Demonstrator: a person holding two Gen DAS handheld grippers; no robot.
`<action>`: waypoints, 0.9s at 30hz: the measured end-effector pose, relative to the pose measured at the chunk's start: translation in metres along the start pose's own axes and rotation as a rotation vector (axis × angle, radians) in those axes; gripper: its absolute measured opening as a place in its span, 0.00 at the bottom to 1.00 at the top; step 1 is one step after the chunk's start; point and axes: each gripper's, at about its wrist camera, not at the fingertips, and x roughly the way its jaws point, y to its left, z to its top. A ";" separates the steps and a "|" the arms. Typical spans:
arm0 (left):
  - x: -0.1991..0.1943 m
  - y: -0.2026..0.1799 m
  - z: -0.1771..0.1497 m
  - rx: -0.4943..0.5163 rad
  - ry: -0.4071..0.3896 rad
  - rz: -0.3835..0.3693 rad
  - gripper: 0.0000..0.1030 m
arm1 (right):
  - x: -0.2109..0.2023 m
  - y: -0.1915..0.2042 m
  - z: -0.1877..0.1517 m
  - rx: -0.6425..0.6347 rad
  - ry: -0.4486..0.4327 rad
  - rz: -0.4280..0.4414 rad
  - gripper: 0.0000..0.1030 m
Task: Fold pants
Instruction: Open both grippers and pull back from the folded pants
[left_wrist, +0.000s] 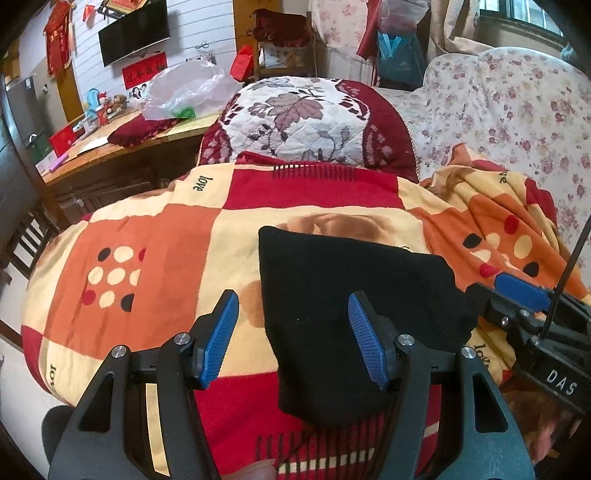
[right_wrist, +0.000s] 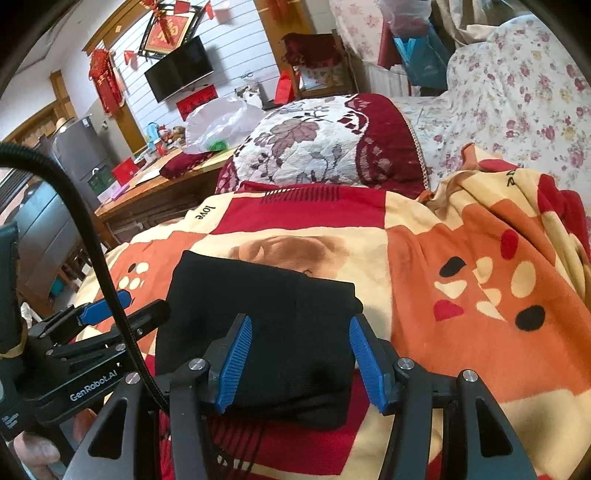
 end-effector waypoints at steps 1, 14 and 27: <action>0.000 0.000 0.000 -0.005 -0.001 -0.012 0.60 | 0.000 0.001 -0.001 0.003 0.002 -0.003 0.52; -0.004 -0.009 0.002 0.009 -0.005 -0.029 0.60 | -0.005 -0.002 -0.006 0.013 0.010 -0.019 0.52; -0.006 -0.010 -0.002 0.012 -0.035 -0.034 0.60 | -0.002 0.003 -0.010 0.007 0.024 -0.014 0.52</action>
